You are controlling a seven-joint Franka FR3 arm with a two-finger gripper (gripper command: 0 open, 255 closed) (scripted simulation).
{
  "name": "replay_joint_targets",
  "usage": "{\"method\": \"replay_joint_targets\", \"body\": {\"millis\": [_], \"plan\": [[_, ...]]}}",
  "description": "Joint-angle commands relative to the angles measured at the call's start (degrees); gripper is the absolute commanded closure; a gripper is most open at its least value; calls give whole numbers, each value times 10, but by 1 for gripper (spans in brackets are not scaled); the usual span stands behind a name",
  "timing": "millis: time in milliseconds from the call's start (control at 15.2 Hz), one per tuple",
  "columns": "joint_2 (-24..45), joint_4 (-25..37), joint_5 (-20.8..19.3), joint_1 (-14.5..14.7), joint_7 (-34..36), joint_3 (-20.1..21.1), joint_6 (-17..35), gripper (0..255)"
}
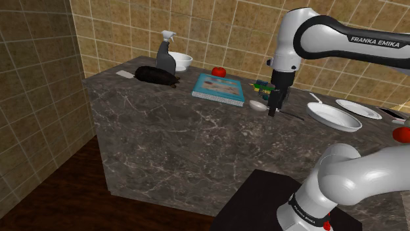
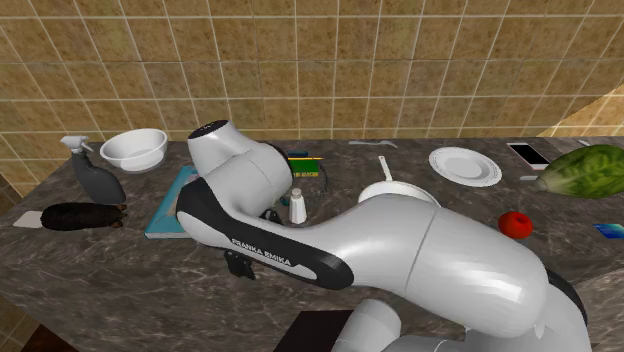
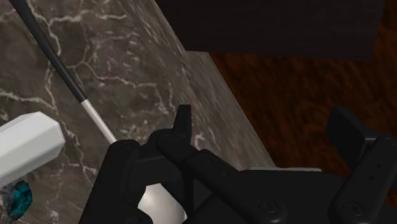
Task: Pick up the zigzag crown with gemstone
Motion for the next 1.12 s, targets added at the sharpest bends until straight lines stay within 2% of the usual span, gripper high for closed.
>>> {"method": "replay_joint_targets", "body": {"millis": [0, 528, 1056], "plan": [[0, 0, 0, 0, 0, 0, 0, 0], [99, 66, -37, -42, -35, -78, 77, 0], [211, 161, -37, -71, -75, -156, 137, 0]]}}
